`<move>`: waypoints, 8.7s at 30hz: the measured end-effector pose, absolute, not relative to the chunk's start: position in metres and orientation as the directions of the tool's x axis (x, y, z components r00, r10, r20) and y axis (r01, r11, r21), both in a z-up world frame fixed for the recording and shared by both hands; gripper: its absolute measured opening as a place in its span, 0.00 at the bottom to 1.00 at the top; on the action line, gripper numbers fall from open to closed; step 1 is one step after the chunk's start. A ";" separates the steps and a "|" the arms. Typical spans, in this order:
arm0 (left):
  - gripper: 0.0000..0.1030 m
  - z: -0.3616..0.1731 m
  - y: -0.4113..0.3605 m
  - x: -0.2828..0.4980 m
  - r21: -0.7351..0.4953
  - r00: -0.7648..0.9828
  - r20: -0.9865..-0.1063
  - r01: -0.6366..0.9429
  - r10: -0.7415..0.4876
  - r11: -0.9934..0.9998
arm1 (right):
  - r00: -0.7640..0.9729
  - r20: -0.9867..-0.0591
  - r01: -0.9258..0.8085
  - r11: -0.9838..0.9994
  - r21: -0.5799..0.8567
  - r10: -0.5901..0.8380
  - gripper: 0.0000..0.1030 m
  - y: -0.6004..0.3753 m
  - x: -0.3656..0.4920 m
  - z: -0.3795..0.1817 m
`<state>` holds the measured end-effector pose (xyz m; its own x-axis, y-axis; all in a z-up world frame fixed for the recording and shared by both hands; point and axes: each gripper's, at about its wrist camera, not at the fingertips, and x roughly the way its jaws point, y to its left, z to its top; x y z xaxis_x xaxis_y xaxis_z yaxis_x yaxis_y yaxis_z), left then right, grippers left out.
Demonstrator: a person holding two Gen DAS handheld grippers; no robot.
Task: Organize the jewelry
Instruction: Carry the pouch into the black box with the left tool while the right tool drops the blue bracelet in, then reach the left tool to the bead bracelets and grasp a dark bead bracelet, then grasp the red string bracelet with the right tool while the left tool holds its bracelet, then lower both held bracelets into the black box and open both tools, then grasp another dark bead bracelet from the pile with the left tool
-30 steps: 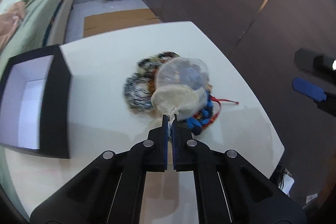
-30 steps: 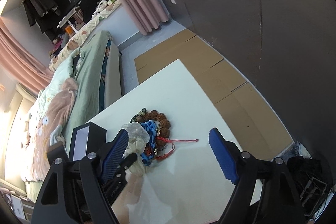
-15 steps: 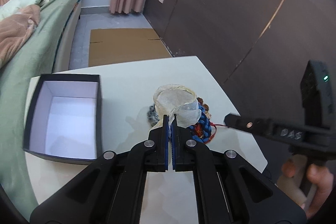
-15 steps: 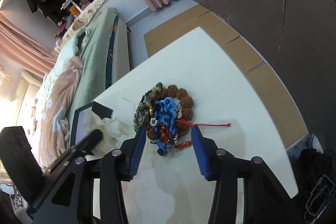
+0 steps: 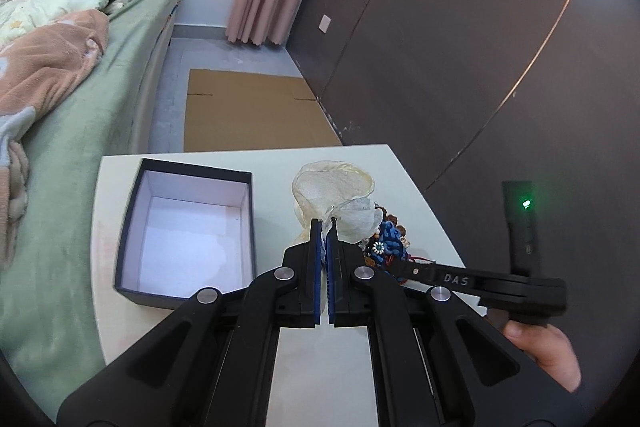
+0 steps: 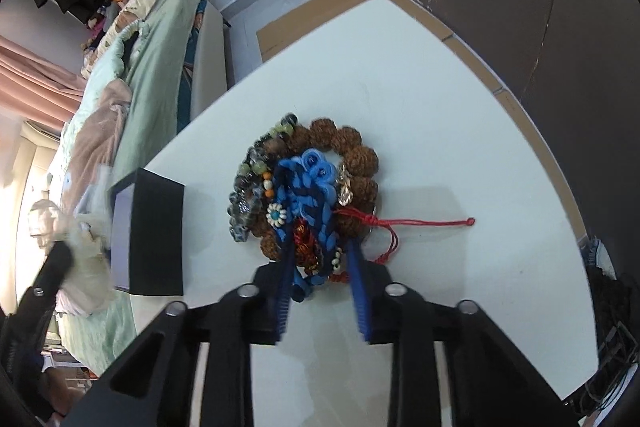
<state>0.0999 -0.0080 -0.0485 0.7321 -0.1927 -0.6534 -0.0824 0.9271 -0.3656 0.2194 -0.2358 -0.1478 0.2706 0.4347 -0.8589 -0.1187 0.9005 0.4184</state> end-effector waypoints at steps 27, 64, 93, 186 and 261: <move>0.65 -0.039 0.052 0.081 -0.402 0.780 -0.617 -0.198 -0.105 0.894 | 0.375 -0.633 -0.349 0.735 0.581 0.678 0.08 -0.208 0.163 -0.069; 0.91 -0.035 0.061 0.070 -0.331 0.765 -0.644 -0.258 -0.018 0.908 | 0.469 -0.678 -0.263 0.822 0.505 0.566 0.89 -0.243 0.167 -0.059; 0.51 -0.092 -0.082 0.126 -0.186 0.652 -0.744 0.004 -0.143 0.983 | 0.447 -0.781 -0.064 0.886 0.460 0.437 0.66 -0.348 0.184 -0.096; 0.40 -0.030 0.054 0.085 -0.312 0.750 -0.657 -0.181 -0.075 0.933 | 0.373 -0.619 -0.406 0.722 0.561 0.691 0.01 -0.206 0.168 -0.059; 0.65 -0.068 -0.057 0.143 -0.268 0.681 -0.705 0.000 -0.196 0.963 | 0.508 -0.731 -0.065 0.867 0.494 0.455 0.67 -0.317 0.185 -0.071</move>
<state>0.1429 -0.0566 -0.0682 0.6811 -0.1963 -0.7054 0.0001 0.9634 -0.2681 0.1846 -0.3169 -0.0714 0.5080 0.4552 -0.7312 -0.0649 0.8668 0.4945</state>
